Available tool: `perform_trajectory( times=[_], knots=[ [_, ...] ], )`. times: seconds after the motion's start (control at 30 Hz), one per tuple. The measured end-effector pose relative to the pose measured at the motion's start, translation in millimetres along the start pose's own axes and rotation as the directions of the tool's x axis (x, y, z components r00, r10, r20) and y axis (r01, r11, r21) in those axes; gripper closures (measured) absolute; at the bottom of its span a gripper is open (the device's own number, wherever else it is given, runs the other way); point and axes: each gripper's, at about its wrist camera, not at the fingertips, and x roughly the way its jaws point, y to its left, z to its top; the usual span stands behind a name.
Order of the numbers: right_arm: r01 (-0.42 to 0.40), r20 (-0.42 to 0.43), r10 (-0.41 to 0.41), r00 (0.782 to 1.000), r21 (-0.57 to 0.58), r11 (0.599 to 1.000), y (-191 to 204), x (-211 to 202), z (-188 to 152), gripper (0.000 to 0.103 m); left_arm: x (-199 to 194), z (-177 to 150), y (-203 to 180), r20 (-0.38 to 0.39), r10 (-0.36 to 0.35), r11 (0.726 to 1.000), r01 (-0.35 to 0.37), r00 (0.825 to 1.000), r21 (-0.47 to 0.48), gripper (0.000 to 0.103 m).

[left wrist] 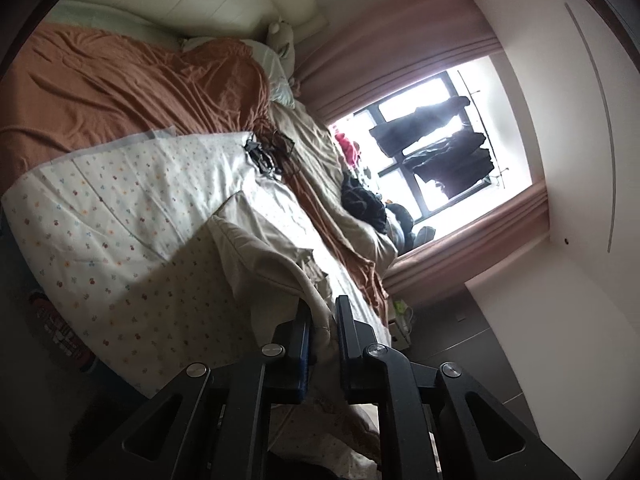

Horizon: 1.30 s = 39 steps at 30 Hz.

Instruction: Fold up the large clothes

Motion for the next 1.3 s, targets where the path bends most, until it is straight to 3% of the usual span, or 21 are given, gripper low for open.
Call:
perform_trajectory(
  times=[0.3, 0.47, 0.7, 0.97, 1.3],
  knots=[
    [-0.072, 0.043, 0.074, 0.996, -0.051, 0.996, 32, -19, 7, 0.086, -48, 4, -38, 0.063, -0.109, 0.994, 0.107, 0.992, 0.030, 0.092],
    [-0.064, 0.049, 0.067, 0.997, -0.064, 0.996, 42, -3, 24, 0.087, -42, 18, -59, 0.064, -0.115, 0.992, 0.110, 0.991, 0.066, 0.092],
    [-0.040, 0.067, 0.046, 0.997, -0.088, 0.995, 52, 43, 58, 0.087, 2, 50, -78, 0.065, -0.100, 0.991, 0.093, 0.993, 0.097, 0.092],
    [0.042, 0.040, -0.037, 0.998, -0.133, 0.990, 56, 116, 106, 0.087, 74, 92, -85, 0.044, -0.070, 0.993, 0.066, 0.997, 0.093, 0.092],
    [0.141, 0.013, -0.140, 0.990, -0.103, 0.985, 9, 195, 137, 0.087, 178, 124, -68, 0.000, 0.022, 0.996, -0.022, 1.000, 0.086, 0.092]
  ],
)
